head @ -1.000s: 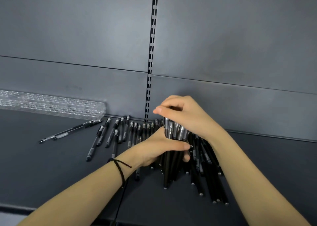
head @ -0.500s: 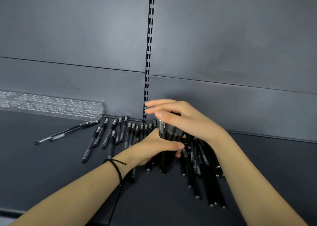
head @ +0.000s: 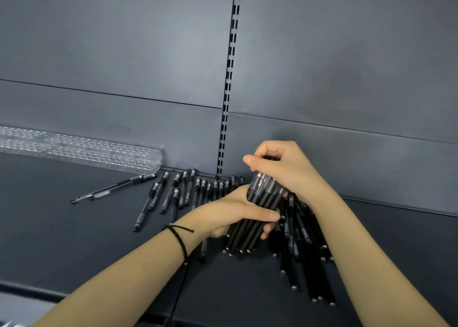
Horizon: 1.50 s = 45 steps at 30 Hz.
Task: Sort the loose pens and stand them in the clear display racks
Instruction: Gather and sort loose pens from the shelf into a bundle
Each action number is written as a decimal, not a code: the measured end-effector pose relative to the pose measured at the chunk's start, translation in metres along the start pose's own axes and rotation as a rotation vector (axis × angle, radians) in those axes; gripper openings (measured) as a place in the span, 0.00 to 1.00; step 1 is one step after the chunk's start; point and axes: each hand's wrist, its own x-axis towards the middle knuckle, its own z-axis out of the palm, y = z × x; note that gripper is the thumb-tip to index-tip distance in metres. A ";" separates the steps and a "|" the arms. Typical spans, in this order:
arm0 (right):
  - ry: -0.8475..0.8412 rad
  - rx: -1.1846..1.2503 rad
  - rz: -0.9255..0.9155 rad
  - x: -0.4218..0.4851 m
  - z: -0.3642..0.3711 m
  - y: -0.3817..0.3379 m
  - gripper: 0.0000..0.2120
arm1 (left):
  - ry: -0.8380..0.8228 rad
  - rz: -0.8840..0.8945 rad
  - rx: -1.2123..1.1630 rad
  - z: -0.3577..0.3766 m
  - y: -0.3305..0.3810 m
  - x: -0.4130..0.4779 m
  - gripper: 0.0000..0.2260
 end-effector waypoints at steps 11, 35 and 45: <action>-0.039 0.197 0.067 0.042 0.078 -0.057 0.13 | 0.139 -0.075 -0.354 -0.056 0.036 -0.093 0.05; -0.297 0.488 0.081 0.136 0.525 -0.244 0.06 | 0.752 -0.293 0.082 -0.363 0.071 -0.469 0.13; -0.243 0.541 0.162 0.207 0.601 -0.220 0.06 | 0.892 -0.335 0.643 -0.474 0.047 -0.467 0.33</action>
